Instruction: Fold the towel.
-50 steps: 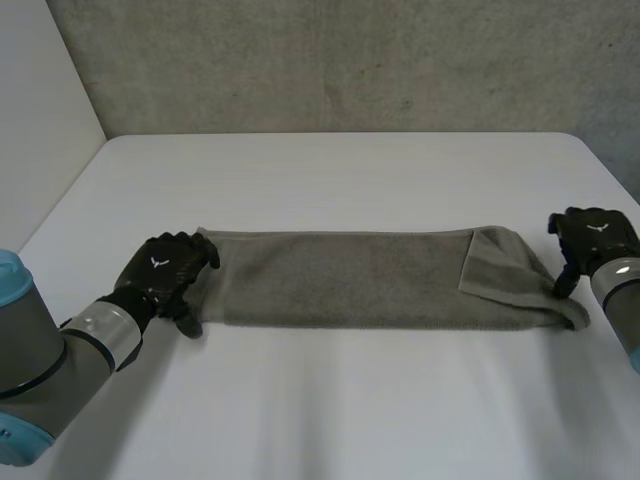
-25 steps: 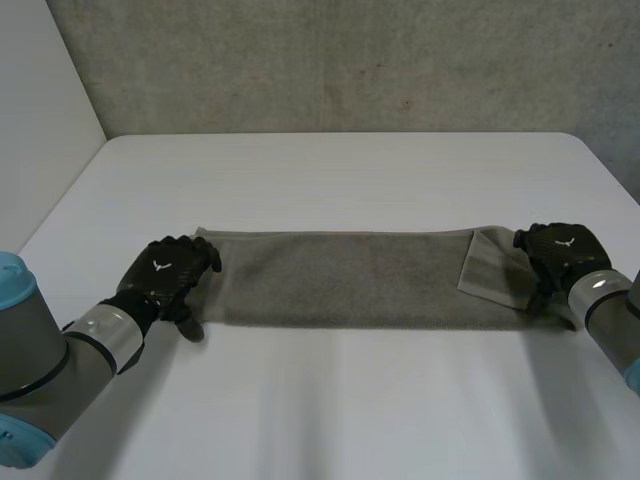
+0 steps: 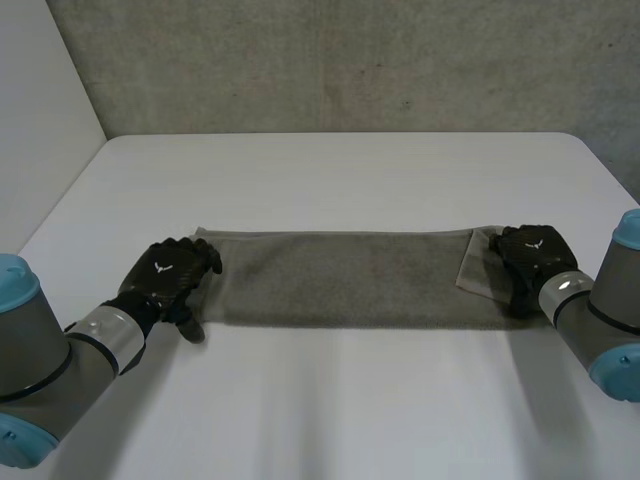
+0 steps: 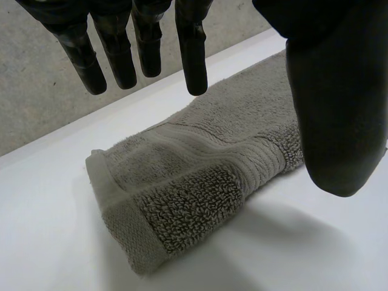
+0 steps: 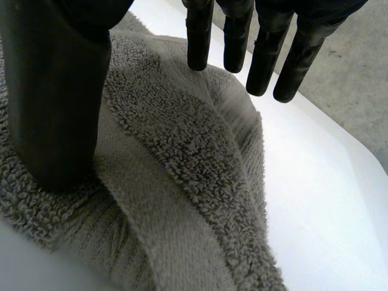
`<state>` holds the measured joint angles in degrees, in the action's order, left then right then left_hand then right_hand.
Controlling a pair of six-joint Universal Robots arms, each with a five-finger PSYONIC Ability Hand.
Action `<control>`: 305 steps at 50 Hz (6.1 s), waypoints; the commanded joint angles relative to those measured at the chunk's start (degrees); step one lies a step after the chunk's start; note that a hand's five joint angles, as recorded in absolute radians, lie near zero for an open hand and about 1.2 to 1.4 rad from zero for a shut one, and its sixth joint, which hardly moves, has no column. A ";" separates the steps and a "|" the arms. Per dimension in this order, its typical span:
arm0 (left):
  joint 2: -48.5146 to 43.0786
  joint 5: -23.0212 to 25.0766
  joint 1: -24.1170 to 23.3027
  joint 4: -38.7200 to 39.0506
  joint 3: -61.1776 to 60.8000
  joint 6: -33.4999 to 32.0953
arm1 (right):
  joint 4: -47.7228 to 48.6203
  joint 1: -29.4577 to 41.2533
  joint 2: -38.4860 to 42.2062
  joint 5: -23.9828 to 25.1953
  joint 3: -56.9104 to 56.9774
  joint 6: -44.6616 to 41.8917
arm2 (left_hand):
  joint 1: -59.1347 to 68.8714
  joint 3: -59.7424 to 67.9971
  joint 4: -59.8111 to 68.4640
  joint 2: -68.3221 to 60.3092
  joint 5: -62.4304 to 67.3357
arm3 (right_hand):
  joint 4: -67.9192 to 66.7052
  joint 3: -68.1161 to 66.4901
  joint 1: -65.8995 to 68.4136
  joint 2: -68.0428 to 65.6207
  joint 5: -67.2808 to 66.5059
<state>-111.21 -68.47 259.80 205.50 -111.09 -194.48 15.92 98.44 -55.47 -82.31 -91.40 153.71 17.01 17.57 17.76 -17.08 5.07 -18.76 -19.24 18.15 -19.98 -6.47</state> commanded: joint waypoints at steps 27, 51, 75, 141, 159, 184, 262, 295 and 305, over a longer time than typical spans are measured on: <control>-0.58 -0.09 0.00 -0.01 -0.01 -0.02 | 1.75 -2.55 7.30 -20.26 16.95 0.09 | -2.93 -3.49 -3.68 2.99 -0.99 | 4.98 5.45 -4.36 6.20 2.68; 0.12 -0.09 0.00 -0.01 -0.27 0.07 | -12.04 -2.73 -4.64 -5.96 8.44 -0.17 | -3.10 -3.65 -3.85 3.16 -1.16 | -5.91 -5.44 6.52 -4.69 -8.21; 0.21 -0.09 0.09 0.08 -0.27 0.25 | -4.76 -9.58 -2.99 5.58 -4.49 -9.92 | -3.10 -3.65 -3.85 3.16 -1.16 | -13.69 -13.22 14.30 -12.47 -15.98; 4.69 -4.75 -3.25 2.01 9.92 20.11 | -18.39 28.58 -1.64 -14.11 16.36 -4.66 | -5.96 -6.51 -6.71 6.02 -4.02 | 8.76 9.24 -8.15 9.98 6.47; 3.29 -4.92 -5.27 2.10 8.34 19.93 | -11.09 -5.34 -8.70 -1.20 3.51 -2.81 | -5.96 -6.51 -6.71 6.02 -4.02 | 8.76 9.24 -8.15 9.98 6.47; 2.23 -4.83 -4.48 2.19 7.46 20.02 | -16.45 -19.70 -0.79 16.21 21.51 28.31 | -6.29 -6.85 -7.04 6.36 -4.35 | 6.33 6.80 -5.72 7.55 4.03; 3.64 -8.00 2.38 2.81 7.38 21.16 | -26.99 37.62 15.04 6.29 40.68 13.37 | -6.29 -6.85 -7.04 6.36 -4.35 | 8.76 9.24 -8.15 9.98 6.47; -9.27 -0.43 -17.57 0.17 18.52 18.44 | -6.16 11.25 -16.17 5.49 -10.47 12.31 | -3.10 -3.65 -3.85 3.16 -1.16 | -10.83 -10.36 11.45 -9.61 -13.13; -17.53 -9.39 -19.07 -1.32 26.96 18.26 | 1.83 12.13 -12.13 5.76 -14.07 8.72 | -2.93 -3.49 -3.68 2.99 -0.99 | -28.29 -27.82 28.90 -27.07 -30.58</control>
<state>-124.60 -72.73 241.03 204.86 -88.46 -176.19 14.87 110.10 -70.40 -76.25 -104.64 164.99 15.09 15.09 15.00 -14.73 3.78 -40.47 -40.54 40.53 -40.17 -30.54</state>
